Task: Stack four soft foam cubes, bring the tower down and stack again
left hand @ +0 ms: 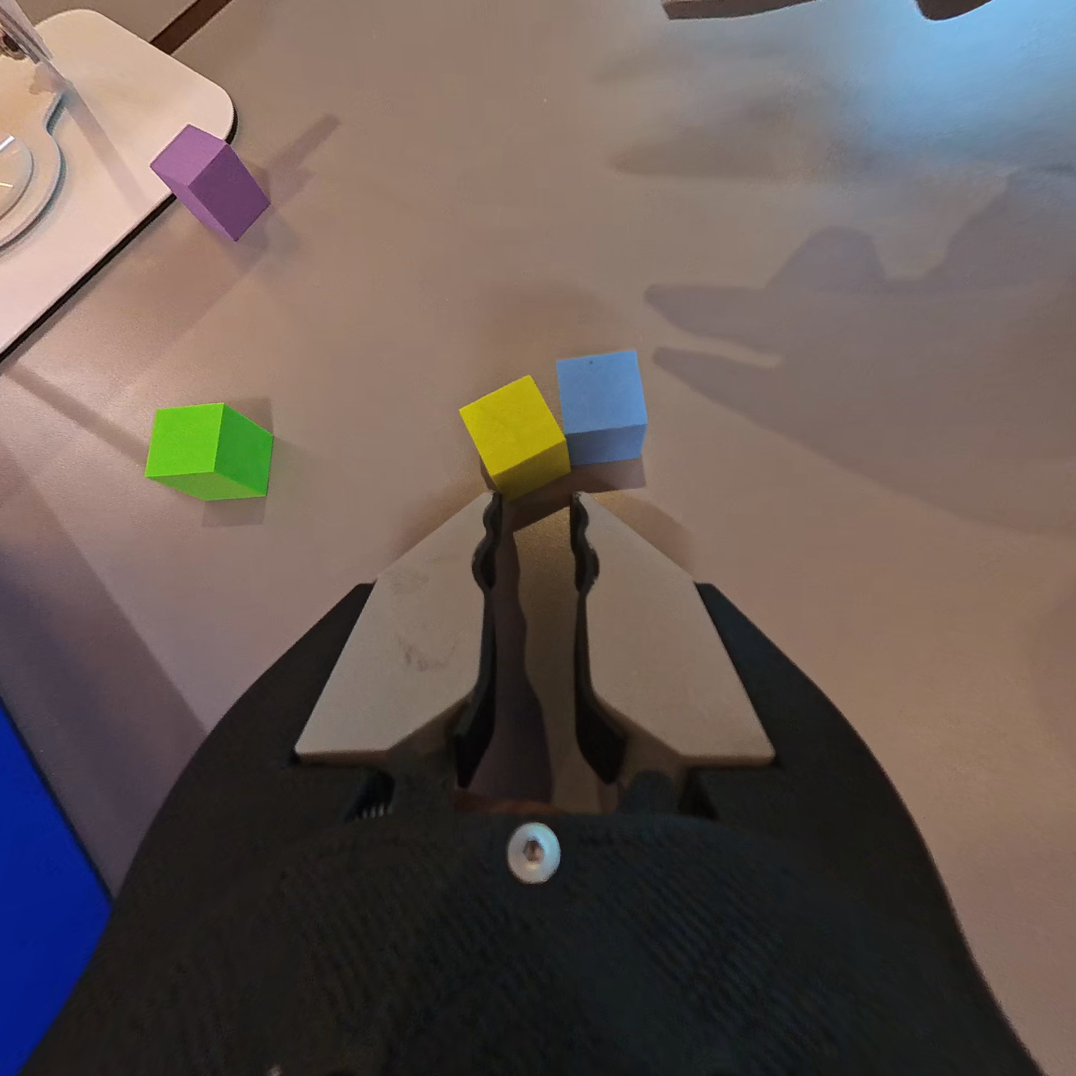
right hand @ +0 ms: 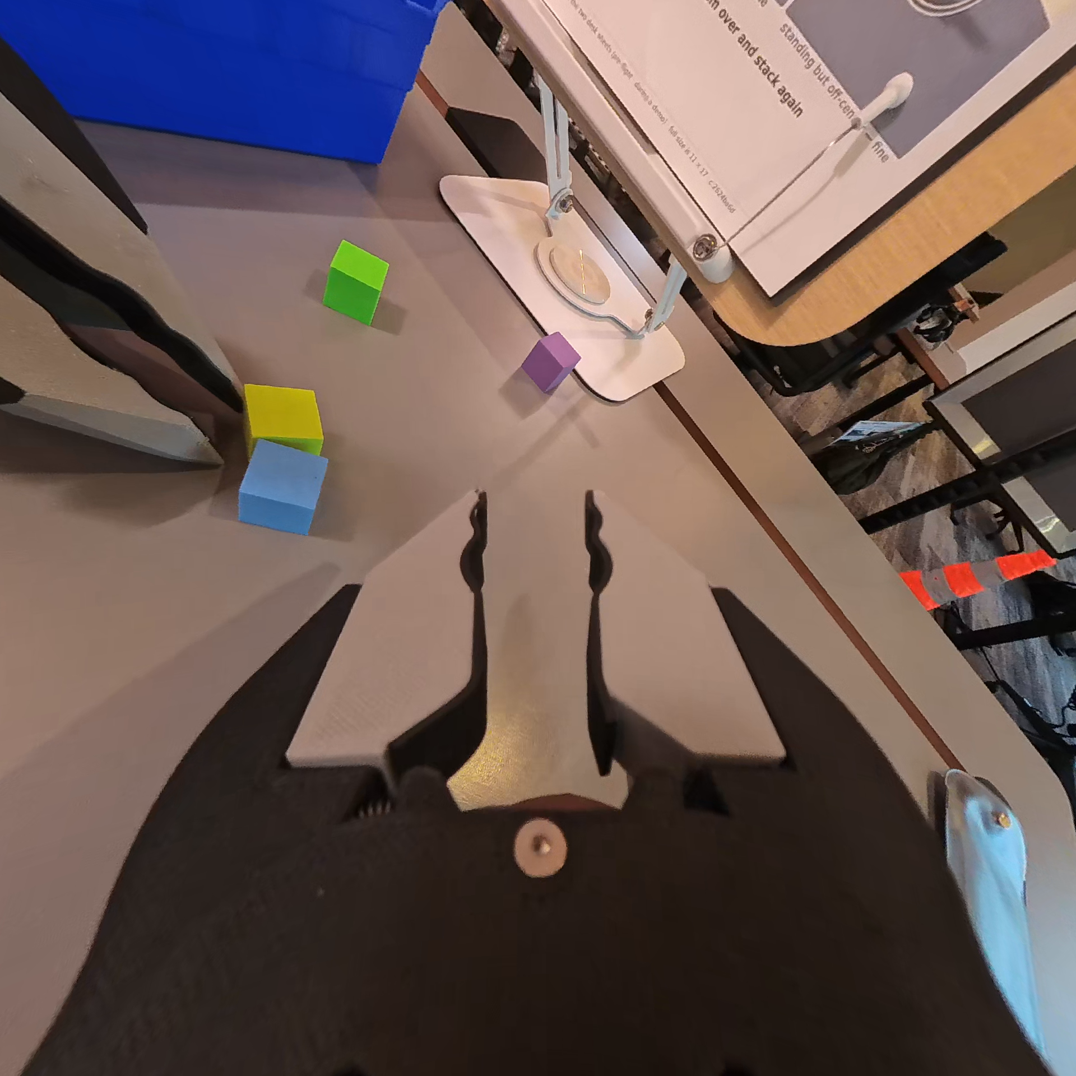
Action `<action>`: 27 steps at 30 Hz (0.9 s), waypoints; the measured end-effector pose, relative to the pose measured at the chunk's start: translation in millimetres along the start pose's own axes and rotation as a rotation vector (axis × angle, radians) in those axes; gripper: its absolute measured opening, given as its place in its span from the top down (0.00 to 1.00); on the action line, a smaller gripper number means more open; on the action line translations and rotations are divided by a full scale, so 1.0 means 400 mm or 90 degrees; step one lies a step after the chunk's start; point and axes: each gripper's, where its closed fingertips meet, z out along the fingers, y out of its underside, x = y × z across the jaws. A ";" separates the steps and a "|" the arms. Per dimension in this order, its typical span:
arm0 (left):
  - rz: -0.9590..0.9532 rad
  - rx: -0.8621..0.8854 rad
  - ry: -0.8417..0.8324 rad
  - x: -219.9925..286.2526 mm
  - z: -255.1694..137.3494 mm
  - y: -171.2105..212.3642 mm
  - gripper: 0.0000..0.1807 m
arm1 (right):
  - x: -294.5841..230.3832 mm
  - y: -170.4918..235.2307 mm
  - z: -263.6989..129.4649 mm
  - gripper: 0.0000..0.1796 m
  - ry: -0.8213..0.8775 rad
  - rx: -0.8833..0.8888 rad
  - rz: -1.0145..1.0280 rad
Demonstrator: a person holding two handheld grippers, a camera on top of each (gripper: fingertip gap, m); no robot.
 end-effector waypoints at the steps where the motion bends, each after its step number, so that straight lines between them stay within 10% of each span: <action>1: 0.000 -0.001 -0.002 -0.002 0.000 0.000 0.88 | 0.004 0.005 0.002 0.83 0.003 -0.004 0.004; 13: -0.090 -0.021 -0.049 -0.084 -0.014 0.028 0.64 | 0.114 0.162 0.040 0.77 0.018 -0.088 0.153; 23: -0.042 0.005 -0.031 -0.049 0.008 -0.003 0.70 | 0.118 0.263 0.069 0.69 -0.064 -0.136 0.315; 27: -0.017 0.004 -0.230 -0.158 0.007 -0.019 0.77 | 0.115 0.276 0.079 0.68 -0.055 -0.151 0.298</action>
